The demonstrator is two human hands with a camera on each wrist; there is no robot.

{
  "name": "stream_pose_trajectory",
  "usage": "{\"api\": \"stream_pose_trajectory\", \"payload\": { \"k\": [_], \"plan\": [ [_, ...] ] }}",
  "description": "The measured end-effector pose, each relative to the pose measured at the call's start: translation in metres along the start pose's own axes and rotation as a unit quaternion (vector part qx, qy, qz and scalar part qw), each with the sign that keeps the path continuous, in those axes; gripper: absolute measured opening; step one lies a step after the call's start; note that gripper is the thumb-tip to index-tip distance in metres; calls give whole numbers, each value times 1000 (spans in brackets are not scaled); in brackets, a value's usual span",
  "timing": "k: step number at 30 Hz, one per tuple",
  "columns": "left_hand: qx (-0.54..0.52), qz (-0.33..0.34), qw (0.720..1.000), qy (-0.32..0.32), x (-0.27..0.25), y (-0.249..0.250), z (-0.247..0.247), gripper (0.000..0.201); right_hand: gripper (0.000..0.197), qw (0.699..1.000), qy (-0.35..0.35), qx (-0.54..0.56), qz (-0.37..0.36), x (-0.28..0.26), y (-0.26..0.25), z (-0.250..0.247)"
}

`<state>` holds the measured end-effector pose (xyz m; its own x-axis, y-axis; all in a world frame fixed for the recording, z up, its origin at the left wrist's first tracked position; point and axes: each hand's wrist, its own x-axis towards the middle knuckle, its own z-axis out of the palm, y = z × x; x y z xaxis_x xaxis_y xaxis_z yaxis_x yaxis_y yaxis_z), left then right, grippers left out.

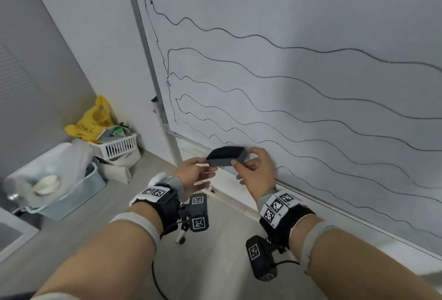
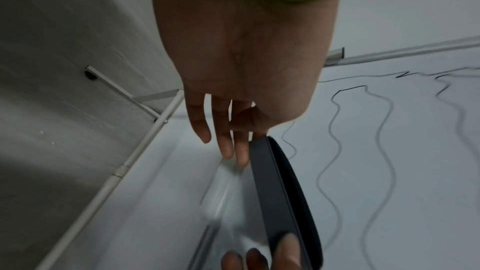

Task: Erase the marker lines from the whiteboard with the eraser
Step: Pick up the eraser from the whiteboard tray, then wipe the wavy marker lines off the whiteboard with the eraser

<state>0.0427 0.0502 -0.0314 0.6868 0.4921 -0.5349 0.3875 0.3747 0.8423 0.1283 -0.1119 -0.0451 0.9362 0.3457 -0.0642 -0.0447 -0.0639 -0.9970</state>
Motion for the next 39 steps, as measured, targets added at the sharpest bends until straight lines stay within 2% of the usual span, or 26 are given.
{"api": "stream_pose_trajectory", "payload": {
  "k": [3, 6, 10, 14, 16, 18, 20, 21, 23, 25, 26, 27, 28, 30, 34, 37, 39],
  "plan": [
    [-19, 2, 998, -54, -28, 20, 13, 44, 43, 998, 15, 40, -46, -10, -35, -24],
    [-19, 30, 994, -99, -74, 38, 47, 57, 46, 990, 34, 83, -110, -31, -72, -64],
    [-62, 63, 985, -146, -125, 49, 96, 57, 46, 976, 44, 116, -179, -59, -113, -113],
    [-93, 114, 968, -202, -194, 62, 185, 53, 43, 961, 58, 141, -229, -99, -161, -208],
    [-74, 145, 961, -223, -224, 73, 233, 52, 41, 954, 78, 156, -245, -115, -186, -261],
    [-21, 208, 955, -211, -258, 85, 282, 47, 43, 943, 100, 171, -268, -132, -211, -318],
    [42, 318, 932, -169, -289, 102, 326, 40, 48, 932, 128, 149, -304, -146, -233, -366],
    [61, 381, 912, -137, -302, 112, 342, 36, 50, 929, 144, 120, -320, -152, -241, -382],
    [89, 505, 854, -89, -330, 133, 388, 32, 52, 910, 184, 33, -371, -164, -254, -425],
    [155, 620, 768, -37, -350, 154, 429, 35, 56, 881, 207, -84, -417, -171, -263, -463],
    [203, 662, 721, -6, -356, 165, 446, 41, 58, 857, 216, -150, -443, -172, -267, -479],
    [247, 688, 682, 21, -361, 175, 460, 49, 61, 826, 224, -219, -468, -170, -272, -494],
    [285, 696, 657, 43, -363, 186, 471, 55, 63, 794, 232, -285, -484, -168, -277, -506],
    [354, 682, 634, 83, -365, 203, 482, 59, 65, 743, 249, -376, -494, -164, -289, -522],
    [464, 620, 628, 76, -362, 227, 490, 47, 57, 701, 293, -414, -501, -151, -311, -536],
    [473, 634, 608, 71, -357, 231, 483, 46, 56, 632, 327, -487, -507, -135, -319, -527],
    [466, 642, 605, 69, -353, 232, 480, 44, 58, 590, 340, -510, -526, -121, -315, -518]
  ]
}}
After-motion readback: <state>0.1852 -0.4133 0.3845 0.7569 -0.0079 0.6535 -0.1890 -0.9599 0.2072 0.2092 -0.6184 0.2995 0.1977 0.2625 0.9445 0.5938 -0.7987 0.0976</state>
